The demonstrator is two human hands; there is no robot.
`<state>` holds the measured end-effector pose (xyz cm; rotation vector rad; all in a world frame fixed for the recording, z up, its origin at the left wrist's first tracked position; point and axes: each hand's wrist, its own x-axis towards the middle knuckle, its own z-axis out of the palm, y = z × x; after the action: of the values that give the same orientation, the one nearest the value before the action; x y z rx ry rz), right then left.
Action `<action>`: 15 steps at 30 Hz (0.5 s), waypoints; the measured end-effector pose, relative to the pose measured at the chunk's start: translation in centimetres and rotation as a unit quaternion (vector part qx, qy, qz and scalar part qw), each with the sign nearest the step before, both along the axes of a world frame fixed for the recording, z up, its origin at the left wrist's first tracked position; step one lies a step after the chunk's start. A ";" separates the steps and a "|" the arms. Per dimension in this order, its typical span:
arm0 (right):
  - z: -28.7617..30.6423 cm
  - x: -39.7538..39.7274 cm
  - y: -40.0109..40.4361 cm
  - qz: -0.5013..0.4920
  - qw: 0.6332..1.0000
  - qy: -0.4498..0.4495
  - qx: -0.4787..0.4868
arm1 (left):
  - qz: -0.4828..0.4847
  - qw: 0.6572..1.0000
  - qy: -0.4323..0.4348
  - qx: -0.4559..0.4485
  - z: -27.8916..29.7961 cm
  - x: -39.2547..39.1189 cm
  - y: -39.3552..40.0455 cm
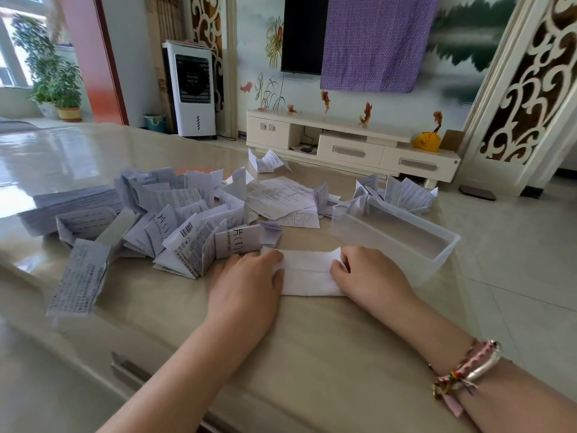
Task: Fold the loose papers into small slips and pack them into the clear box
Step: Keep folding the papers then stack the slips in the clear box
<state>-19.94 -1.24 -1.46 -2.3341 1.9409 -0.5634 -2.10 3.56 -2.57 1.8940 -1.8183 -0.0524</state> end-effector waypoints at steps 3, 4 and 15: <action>-0.1 0.1 0.1 -0.001 1.000 0.013 -0.007 | -0.003 1.000 -0.004 0.005 0.1 0.1 -0.1; -0.1 0.1 0.0 -0.001 1.000 0.017 -0.007 | -0.002 1.000 -0.007 0.007 0.2 0.1 -0.1; 0.1 0.3 0.4 -0.006 0.997 0.068 -0.025 | 0.014 0.998 -0.054 0.036 0.8 -0.3 0.5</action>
<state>-19.62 -0.89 -1.33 -2.4516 2.0210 -0.4712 -2.45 4.09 -1.78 2.0069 -1.8841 -0.0053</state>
